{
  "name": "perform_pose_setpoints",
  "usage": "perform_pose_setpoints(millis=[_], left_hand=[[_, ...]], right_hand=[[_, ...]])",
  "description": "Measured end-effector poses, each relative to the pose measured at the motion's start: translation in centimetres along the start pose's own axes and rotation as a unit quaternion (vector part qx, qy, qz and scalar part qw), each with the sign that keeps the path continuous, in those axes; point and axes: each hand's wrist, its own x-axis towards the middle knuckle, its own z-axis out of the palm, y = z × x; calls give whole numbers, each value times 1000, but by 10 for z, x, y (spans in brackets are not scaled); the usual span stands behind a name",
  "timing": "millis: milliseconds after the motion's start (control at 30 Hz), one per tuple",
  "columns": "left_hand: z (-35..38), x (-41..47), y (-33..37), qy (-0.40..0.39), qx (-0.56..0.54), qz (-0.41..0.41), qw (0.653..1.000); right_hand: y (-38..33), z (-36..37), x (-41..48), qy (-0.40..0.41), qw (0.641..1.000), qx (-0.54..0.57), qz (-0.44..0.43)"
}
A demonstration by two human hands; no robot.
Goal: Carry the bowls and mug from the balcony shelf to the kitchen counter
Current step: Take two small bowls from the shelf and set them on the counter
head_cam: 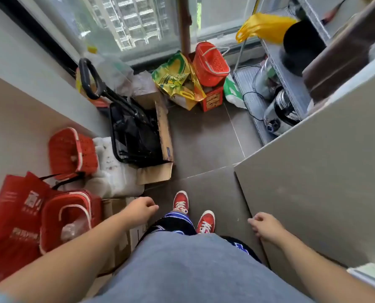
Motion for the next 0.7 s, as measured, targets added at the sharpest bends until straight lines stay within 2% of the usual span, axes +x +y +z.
perform_pose_setpoints(millis=[200, 333, 500, 700], left_hand=[[-27, 19, -28, -2, -67, -93, 993], [-61, 57, -39, -7, -84, -113, 990], [-132, 118, -18, -7, -56, -112, 992], [-224, 177, 65, -14, -23, -39, 999]], right_hand=[[-118, -30, 48, 6, 998, -12, -69], [-193, -42, 83, 11, 995, -2, -95], [-246, -68, 109, 26, 997, -25, -73], [-259, -109, 117, 66, 997, -27, -29]])
